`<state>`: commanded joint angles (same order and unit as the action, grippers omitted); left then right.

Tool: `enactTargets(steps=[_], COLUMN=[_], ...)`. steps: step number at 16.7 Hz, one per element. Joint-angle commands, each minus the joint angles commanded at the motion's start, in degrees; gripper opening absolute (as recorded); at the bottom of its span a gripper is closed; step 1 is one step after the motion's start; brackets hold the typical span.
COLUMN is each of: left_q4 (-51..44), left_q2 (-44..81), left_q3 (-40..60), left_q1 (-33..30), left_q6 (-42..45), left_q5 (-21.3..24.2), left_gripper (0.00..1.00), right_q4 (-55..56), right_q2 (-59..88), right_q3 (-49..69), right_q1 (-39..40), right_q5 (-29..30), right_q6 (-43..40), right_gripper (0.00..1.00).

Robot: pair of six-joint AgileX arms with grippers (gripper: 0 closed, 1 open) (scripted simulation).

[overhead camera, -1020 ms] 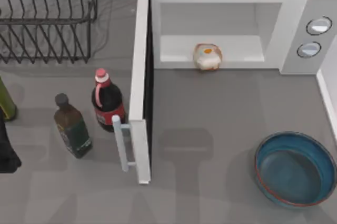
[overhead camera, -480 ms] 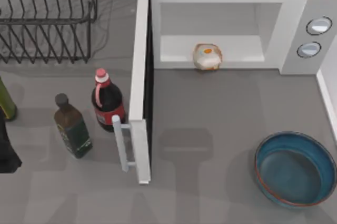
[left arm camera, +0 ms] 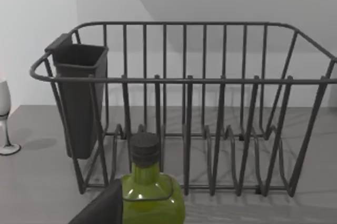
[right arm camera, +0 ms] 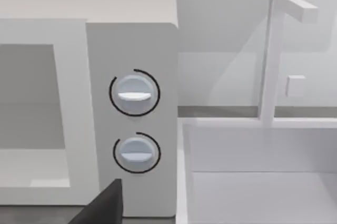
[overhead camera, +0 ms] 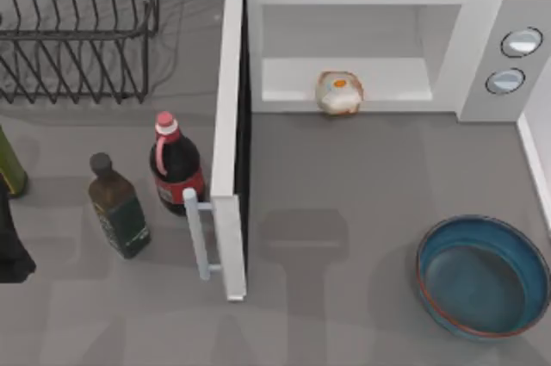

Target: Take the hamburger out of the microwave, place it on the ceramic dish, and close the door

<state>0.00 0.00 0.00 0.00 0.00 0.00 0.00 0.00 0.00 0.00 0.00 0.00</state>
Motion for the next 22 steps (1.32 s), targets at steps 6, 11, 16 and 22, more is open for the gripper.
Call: enactTargets(steps=[6,11,16,22], left_q4=[0.0,0.0,0.0,0.0], left_q2=[0.0,0.0,0.0,0.0], left_q3=[0.0,0.0,0.0,0.0], left_q1=[0.0,0.0,0.0,0.0], left_q6=[0.0,0.0,0.0,0.0], left_q5=[0.0,0.0,0.0,0.0], left_gripper=[1.0,1.0,1.0,1.0], right_q4=[0.0,3.0,10.3,22.4], right_q2=[0.0,8.3,28.8,62.5], right_q3=[0.0,3.9,13.4,29.2], right_q1=[0.0,2.1,7.4,16.1], right_q5=[0.0,2.1,7.3,15.8], right_q6=[0.0,0.9,3.1,6.8], right_gripper=[1.0,1.0,1.0,1.0])
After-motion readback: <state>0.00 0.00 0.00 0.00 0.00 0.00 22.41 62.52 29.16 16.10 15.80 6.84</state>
